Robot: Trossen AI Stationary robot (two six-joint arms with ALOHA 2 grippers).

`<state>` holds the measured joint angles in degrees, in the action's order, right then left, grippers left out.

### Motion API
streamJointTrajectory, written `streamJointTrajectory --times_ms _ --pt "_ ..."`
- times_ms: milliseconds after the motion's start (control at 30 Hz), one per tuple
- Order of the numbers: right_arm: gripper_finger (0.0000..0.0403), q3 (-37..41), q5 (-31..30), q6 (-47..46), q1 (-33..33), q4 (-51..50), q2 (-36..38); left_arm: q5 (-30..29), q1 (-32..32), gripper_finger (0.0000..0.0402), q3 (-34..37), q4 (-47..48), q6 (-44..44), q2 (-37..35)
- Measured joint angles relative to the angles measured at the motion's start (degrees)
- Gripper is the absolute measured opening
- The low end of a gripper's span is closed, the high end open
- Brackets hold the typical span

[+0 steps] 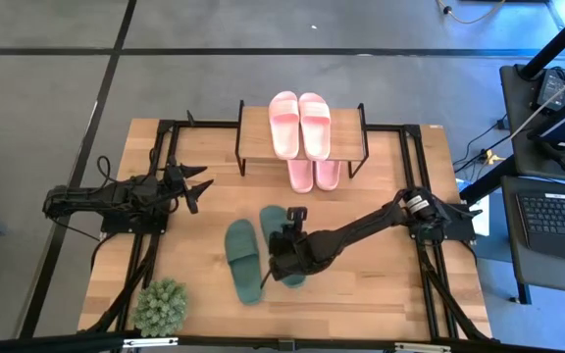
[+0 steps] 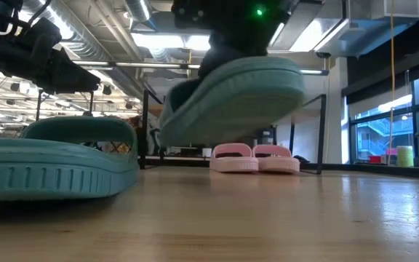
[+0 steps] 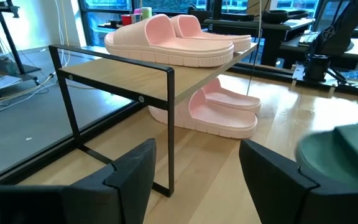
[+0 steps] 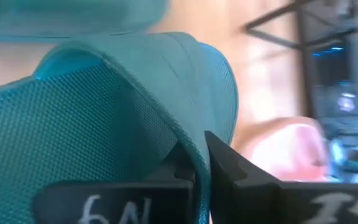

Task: Pick and place slides into the shelf
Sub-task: Put the green slide under the shelf

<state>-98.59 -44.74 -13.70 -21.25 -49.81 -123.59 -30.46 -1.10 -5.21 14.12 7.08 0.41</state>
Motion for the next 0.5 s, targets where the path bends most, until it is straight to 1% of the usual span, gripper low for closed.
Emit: streamJointTrajectory --times_ms 67,133,400,500 --pt "0.0014 -1.75 -2.31 -0.85 0.42 -2.26 0.0 -0.01 0.02 0.0224 0.0 0.01 -0.01 0.0" --pt "0.0014 -2.42 -3.48 -0.79 1.17 -2.21 0.08 0.01 0.0 0.0225 0.0 0.01 -0.07 0.01" --pt "0.0014 -0.46 -1.53 0.66 5.4 -3.42 0.02 -0.01 0.0 0.0224 0.0 0.01 -0.16 0.01" --pt "0.0014 -0.33 -1.24 0.68 6.78 -1.8 0.39 -0.01 0.0 0.0224 0.0 0.01 -0.16 0.01"
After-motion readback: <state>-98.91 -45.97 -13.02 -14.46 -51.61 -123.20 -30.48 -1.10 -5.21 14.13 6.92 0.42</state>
